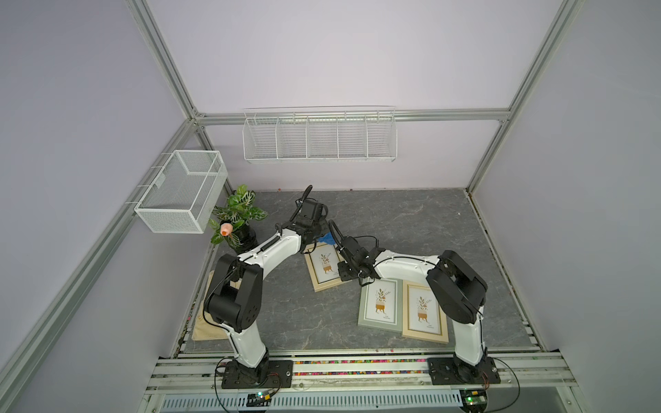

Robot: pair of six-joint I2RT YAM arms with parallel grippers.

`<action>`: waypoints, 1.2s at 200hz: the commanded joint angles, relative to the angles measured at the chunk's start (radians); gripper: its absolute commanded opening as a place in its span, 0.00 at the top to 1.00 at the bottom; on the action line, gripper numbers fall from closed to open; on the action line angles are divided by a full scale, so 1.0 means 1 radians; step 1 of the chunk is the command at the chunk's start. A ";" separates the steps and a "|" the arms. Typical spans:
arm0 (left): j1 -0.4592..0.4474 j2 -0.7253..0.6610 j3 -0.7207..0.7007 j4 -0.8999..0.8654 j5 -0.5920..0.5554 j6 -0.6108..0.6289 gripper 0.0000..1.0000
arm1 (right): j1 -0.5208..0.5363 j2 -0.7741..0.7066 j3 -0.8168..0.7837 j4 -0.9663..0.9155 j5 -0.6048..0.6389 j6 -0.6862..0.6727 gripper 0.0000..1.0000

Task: Wipe the picture frame with a cloth
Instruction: Wipe the dirt from the picture frame.

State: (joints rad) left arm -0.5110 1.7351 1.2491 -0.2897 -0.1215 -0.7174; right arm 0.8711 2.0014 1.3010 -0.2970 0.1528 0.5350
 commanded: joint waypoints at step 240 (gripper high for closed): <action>0.061 0.244 0.058 -0.109 0.016 -0.028 1.00 | -0.034 0.021 -0.055 -0.137 0.025 0.042 0.93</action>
State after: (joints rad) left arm -0.5228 2.0056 1.3781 -0.3447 -0.0799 -0.7506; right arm 0.8505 1.9919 1.2942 -0.3107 0.1608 0.5575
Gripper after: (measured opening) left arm 0.119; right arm 0.261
